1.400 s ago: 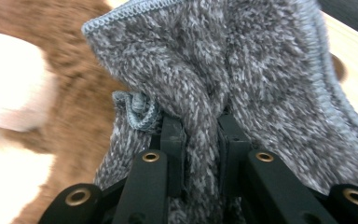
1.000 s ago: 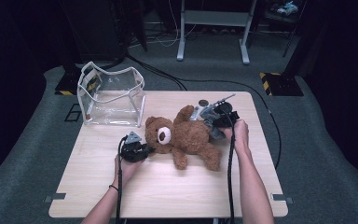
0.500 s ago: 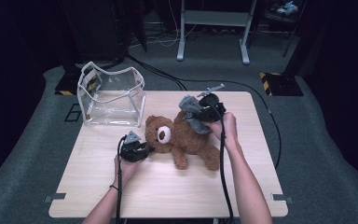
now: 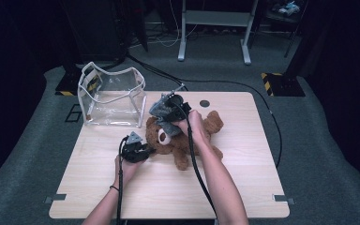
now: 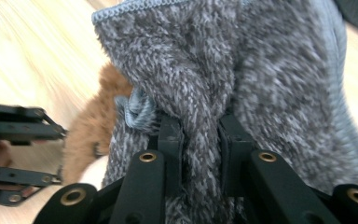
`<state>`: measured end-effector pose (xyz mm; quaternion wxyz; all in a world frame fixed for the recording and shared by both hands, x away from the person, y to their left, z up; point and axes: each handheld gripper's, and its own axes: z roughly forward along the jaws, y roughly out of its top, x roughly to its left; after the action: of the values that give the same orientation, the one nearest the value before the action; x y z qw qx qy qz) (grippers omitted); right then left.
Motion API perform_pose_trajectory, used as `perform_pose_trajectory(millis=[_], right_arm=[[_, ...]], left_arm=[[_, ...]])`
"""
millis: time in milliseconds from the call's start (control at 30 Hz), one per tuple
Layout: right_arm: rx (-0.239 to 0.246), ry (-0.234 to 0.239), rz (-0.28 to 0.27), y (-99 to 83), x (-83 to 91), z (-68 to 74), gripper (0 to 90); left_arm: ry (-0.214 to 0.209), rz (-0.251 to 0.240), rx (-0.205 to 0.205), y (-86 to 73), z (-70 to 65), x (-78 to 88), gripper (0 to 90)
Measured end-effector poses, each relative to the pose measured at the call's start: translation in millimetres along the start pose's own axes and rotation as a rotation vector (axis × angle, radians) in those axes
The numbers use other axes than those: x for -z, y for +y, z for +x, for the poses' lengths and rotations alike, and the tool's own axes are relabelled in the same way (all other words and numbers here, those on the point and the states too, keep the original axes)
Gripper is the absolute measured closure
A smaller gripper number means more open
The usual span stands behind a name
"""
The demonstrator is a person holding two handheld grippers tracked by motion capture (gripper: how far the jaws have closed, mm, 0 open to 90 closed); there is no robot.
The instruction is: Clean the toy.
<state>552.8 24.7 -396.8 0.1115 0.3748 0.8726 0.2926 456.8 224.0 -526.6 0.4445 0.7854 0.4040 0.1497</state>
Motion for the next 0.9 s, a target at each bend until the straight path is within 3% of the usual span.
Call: perform_pose_trajectory(millis=[100, 233, 433, 733, 900], right_arm=[[-0.013, -0.001, 0.009, -9.7, -3.2, -6.8, 75.0], [-0.008, -0.038, 0.037, -27.1, 4.6, -22.4, 75.3], [-0.069, -0.047, 0.015, -48.1, 25.9, -51.5, 75.6], [-0.154, -0.128, 0.026, -73.9, 44.0, -90.4, 75.4], [-0.208, -0.217, 0.057, -91.2, 44.3, -110.6, 75.4]], left_arm=[[0.003, 0.009, 0.008, -0.3, 0.4, 0.7, 67.3], [0.008, 0.01, 0.012, -0.5, 0.1, 0.8, 68.1], [0.005, 0.01, 0.022, -0.4, 1.1, 1.0, 69.8], [-0.001, 0.027, 0.033, 0.2, 2.1, -0.7, 76.4], [0.004, 0.036, 0.029, 0.8, 2.1, -1.7, 76.4]])
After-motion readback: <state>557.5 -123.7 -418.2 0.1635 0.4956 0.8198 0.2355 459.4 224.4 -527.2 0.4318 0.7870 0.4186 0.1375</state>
